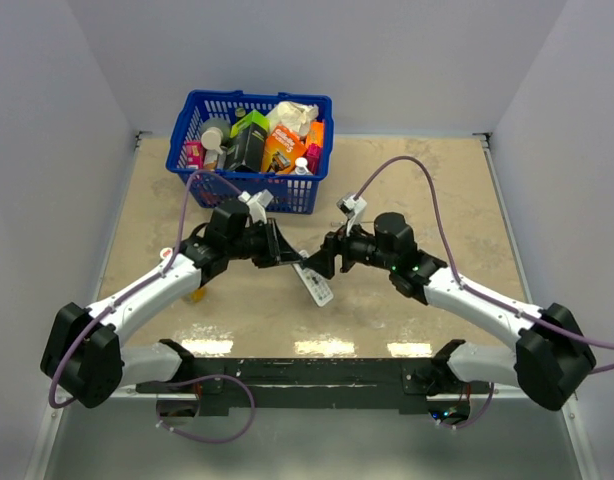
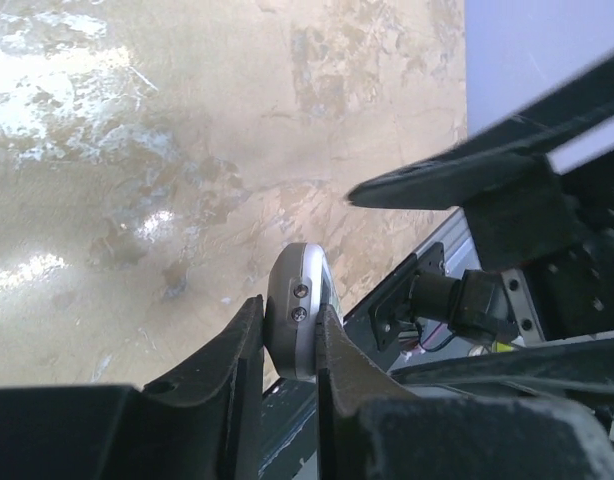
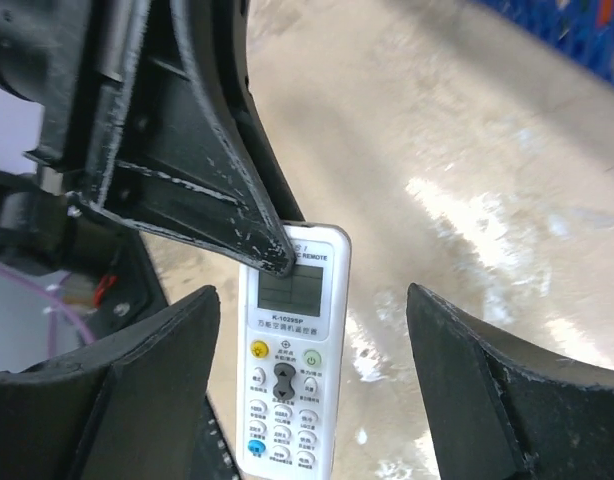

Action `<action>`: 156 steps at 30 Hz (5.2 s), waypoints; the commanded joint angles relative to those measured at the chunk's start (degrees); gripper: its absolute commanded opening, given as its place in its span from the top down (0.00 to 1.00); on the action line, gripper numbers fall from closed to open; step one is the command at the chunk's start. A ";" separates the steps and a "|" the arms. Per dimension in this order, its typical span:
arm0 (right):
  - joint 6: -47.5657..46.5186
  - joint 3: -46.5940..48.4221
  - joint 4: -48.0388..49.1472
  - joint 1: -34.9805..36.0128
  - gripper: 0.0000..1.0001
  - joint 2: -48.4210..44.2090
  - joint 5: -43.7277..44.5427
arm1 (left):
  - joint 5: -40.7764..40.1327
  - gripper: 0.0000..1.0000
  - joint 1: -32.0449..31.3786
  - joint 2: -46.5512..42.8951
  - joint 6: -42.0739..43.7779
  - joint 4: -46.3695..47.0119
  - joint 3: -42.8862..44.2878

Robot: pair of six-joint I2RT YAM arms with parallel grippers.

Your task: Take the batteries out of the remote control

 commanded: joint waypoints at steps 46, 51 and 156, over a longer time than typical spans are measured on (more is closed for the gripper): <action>-53.14 -0.53 36.58 42.53 0.74 21.81 90.58 | -12.99 1.00 3.23 -6.05 -9.21 -20.50 12.19; -49.80 0.27 33.15 42.71 0.90 21.46 90.05 | -13.43 1.00 3.23 -7.46 -7.19 -20.32 11.66; 35.29 -23.99 -5.16 15.20 0.54 -15.37 38.72 | -25.30 0.00 4.46 -34.88 29.55 -8.63 -4.43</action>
